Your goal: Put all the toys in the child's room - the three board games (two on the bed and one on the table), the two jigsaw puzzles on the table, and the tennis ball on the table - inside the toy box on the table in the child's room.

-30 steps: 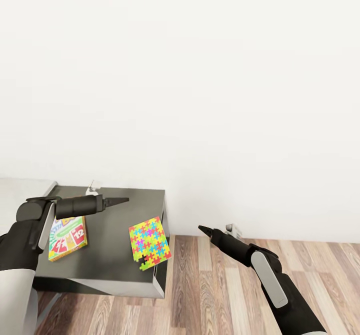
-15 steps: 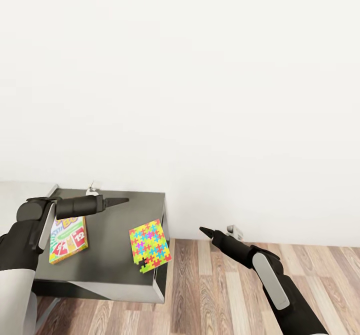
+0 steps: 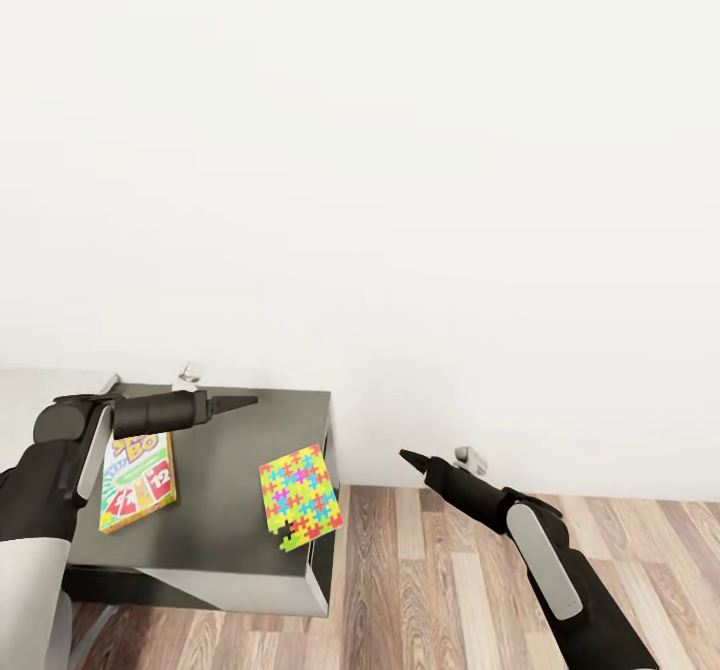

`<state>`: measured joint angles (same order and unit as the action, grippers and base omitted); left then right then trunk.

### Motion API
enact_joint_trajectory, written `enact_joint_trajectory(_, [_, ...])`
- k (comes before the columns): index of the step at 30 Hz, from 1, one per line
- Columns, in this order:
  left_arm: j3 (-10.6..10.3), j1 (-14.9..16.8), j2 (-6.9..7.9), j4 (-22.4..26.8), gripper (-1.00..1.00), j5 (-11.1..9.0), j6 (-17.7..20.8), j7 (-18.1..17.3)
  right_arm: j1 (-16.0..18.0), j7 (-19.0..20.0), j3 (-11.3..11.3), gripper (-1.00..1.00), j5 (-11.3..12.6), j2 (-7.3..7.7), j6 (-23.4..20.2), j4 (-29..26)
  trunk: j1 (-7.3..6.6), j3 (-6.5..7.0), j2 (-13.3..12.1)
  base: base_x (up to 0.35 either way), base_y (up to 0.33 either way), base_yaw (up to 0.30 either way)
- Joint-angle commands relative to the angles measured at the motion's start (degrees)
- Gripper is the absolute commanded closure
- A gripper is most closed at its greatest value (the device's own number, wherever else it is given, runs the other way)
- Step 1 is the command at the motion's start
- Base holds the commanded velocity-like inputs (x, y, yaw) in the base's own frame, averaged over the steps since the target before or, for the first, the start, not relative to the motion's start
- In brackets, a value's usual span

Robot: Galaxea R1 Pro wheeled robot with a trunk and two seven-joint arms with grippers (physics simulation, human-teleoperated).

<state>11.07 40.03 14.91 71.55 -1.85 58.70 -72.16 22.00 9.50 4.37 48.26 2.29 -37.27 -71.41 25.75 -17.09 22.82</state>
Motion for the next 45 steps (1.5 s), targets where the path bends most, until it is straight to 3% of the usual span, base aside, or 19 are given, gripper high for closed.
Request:
enact_joint_trajectory(1, [0.03,0.04,-0.02,0.00,-1.00,-0.17,0.57,0.06,0.02,0.13,0.03,-1.00,-0.05,0.05,-0.17,-0.05,0.04,0.00,0.10,0.000,0.000,0.000])
enact_joint_trajectory(45, [0.01,0.04,-0.04,-0.01,-1.00,-0.18,0.63,0.18,-0.02,0.08,0.02,-1.00,-0.09,-0.01,-0.17,-0.13,0.04,4.17,0.10,0.000,0.000,0.000])
